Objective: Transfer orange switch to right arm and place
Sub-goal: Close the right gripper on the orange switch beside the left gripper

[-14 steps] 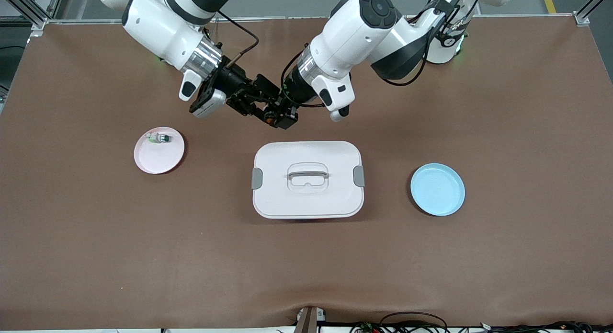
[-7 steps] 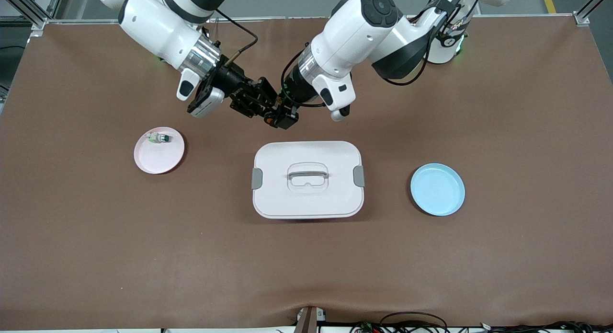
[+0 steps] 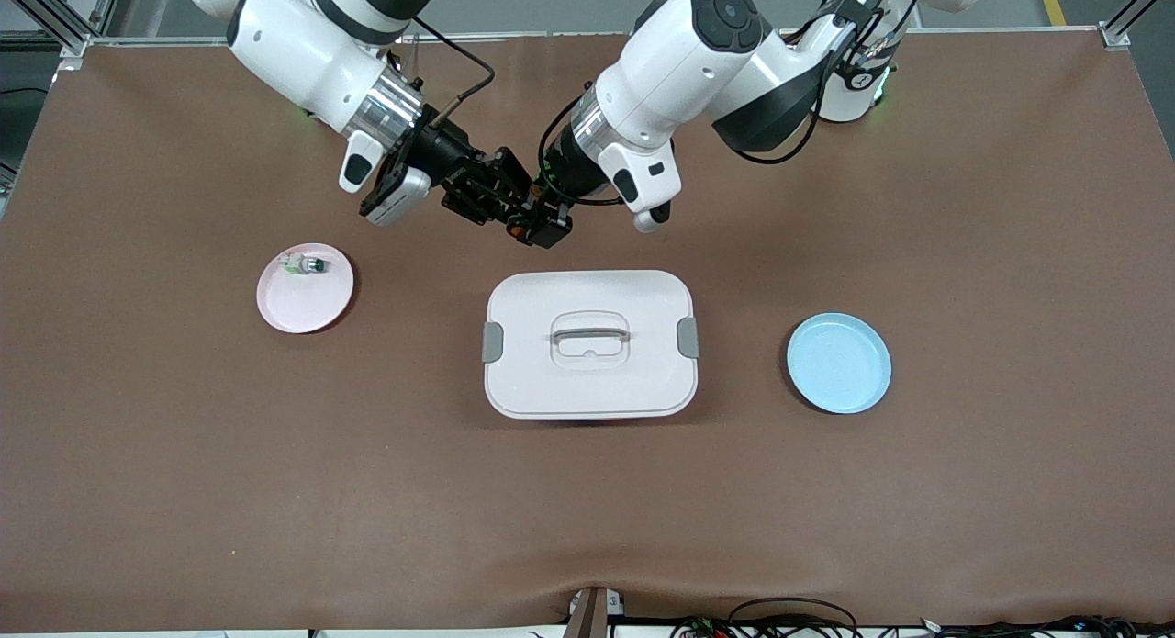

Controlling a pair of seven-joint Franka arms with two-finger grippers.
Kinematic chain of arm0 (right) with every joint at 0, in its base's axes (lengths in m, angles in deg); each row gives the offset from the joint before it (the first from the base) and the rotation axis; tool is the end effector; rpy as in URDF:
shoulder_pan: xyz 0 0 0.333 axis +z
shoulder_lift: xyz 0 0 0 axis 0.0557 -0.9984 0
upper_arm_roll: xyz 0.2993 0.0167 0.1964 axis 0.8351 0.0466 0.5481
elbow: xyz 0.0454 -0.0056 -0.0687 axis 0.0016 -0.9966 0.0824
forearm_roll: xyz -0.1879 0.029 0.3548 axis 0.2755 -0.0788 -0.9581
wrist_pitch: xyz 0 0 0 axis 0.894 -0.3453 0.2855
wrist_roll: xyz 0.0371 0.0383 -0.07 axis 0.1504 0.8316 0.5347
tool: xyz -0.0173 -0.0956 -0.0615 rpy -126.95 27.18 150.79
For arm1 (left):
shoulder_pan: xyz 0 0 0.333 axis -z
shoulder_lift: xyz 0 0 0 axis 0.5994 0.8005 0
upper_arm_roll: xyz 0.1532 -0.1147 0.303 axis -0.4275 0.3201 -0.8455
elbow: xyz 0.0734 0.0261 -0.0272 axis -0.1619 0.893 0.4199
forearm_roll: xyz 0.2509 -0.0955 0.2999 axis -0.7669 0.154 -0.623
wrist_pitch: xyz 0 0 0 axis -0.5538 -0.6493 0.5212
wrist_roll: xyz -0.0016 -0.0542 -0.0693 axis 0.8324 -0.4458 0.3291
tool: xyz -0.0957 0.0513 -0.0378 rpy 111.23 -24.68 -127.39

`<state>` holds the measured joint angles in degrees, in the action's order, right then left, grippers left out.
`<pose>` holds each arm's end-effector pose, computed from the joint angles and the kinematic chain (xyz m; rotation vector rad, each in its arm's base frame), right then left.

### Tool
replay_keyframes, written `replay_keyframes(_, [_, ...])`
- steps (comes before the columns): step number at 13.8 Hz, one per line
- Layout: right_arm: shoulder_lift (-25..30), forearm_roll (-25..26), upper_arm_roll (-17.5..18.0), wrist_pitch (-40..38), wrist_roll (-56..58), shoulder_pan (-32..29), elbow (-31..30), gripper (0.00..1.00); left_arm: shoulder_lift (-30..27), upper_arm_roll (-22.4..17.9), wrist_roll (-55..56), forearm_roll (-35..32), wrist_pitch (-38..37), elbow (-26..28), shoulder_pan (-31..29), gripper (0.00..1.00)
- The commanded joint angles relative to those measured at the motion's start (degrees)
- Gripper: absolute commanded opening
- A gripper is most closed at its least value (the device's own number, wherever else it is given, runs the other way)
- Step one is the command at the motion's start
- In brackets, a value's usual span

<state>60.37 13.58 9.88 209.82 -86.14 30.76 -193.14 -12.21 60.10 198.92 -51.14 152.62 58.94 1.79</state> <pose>0.4694 0.3449 0.5391 -2.2715 0.2508 -0.2950 0.5016 -0.5301 0.5602 2.0007 1.7099 -0.4671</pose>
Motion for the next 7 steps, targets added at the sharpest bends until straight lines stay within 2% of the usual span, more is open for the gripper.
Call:
replay_keyframes(1, [-0.3, -0.4, -0.4, -1.6, -0.1, 0.2, 1.2, 0.00, 0.2, -0.1, 0.7, 0.2, 0.3, -0.6, 0.5, 1.00])
replay_keyframes(3, [-0.3, 0.1, -0.5, -2.7, 0.8, 0.0, 1.3, 0.00, 0.2, -0.1, 0.7, 0.0, 0.3, -0.6, 0.5, 1.00])
replay_keyframes(7, [-0.4, 6.4, -0.8, -6.1, 3.6, -0.6, 2.0, 0.00, 0.2, -0.3, 0.3, -0.1, 0.3, -0.6, -0.2, 1.00])
